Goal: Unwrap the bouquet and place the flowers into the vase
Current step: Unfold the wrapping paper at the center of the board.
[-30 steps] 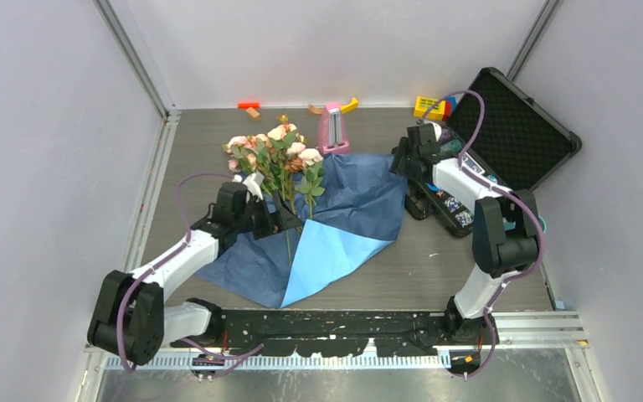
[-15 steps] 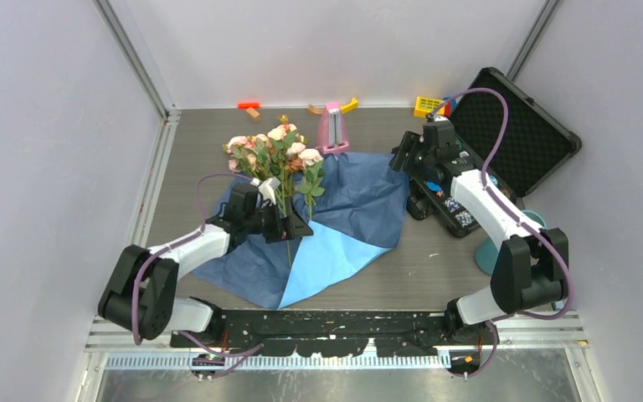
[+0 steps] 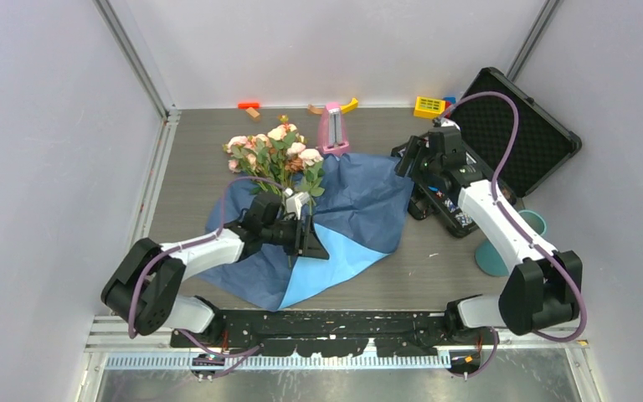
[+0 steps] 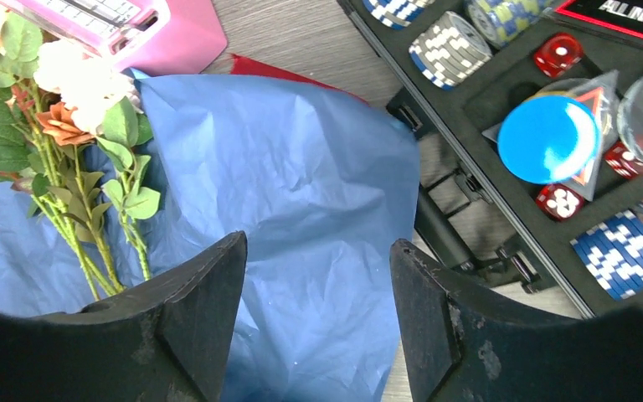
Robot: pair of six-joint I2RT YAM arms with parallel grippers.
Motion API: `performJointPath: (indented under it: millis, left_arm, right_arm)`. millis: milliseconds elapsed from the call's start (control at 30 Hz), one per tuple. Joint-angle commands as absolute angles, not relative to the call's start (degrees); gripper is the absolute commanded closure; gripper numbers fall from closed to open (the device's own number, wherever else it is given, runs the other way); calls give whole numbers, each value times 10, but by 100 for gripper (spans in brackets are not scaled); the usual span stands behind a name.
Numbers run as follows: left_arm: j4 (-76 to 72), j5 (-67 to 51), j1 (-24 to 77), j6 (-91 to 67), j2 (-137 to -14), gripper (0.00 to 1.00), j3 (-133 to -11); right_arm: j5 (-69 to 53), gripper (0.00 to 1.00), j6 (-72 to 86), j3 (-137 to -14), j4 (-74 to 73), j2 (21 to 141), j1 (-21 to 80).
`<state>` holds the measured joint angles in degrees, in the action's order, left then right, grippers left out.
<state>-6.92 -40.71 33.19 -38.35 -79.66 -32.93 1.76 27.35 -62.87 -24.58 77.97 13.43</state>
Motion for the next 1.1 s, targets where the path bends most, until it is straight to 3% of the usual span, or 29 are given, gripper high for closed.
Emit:
performJointPath:
  millis: [0, 400, 767, 1067]
  left_arm:
    - [-92, -443, 370, -386, -747, 50, -331]
    - [-53, -431, 483, -397, -689, 23, -319]
    - [-107, -445, 544, -433, -717, 20, -308]
    - [59, -304, 544, -390, -551, 8, -309]
  right_arm:
    - [89, 31, 290, -614, -257, 735, 151]
    - [21, 32, 330, -606, -285, 718, 226]
    - [-77, 40, 433, -537, -260, 759, 408]
    - [-85, 49, 536, -424, -255, 687, 498]
